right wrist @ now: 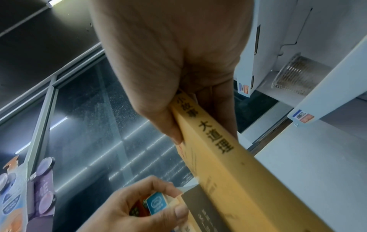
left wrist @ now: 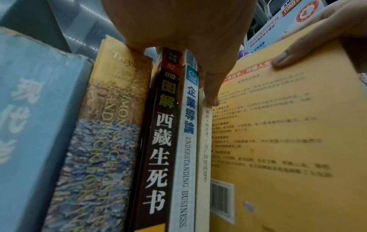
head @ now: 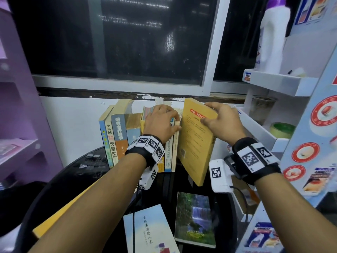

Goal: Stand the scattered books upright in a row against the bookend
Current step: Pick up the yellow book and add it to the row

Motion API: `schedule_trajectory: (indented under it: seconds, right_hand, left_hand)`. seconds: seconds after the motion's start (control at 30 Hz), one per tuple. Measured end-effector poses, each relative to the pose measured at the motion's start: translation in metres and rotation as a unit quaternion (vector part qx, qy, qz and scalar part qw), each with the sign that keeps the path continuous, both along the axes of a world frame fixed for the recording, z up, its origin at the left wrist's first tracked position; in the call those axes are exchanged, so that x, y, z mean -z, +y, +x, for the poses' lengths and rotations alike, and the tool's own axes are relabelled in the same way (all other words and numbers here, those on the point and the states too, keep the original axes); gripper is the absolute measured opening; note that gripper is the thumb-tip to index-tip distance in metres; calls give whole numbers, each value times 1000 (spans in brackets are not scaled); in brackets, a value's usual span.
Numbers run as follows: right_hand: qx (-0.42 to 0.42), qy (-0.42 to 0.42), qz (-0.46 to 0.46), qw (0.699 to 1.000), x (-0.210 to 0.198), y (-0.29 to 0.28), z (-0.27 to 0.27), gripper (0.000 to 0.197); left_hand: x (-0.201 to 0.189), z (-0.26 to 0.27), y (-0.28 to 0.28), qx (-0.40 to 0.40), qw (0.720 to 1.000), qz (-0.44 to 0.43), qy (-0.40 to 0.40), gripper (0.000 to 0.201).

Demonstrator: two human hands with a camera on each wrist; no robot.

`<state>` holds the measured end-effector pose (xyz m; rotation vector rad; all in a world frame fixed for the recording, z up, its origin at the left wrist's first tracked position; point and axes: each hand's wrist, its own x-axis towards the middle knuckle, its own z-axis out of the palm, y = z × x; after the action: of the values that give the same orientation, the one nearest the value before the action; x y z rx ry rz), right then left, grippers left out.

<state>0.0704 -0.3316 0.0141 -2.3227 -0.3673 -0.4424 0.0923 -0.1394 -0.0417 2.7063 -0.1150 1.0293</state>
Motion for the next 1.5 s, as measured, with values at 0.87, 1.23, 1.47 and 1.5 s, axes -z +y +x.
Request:
schedule_trajectory:
  seconds: [0.87,1.23,1.47,1.5]
  right_hand:
    - [-46,0,-9,999,36,64,70,50]
    - [-189,114,-35,975,37,44,60,101]
    - [-197,79,-8,977,47,45,60,96]
    - [-199,77,-2,977,48,45,61,95]
  left_hand:
    - [0,0,16,37,999,34,-5,26]
    - [-21,1,28,54,995,61,66,54]
    - [-10,5,30,69,996,22,42,51]
    - [-10,5,30,70,997,22,38,50]
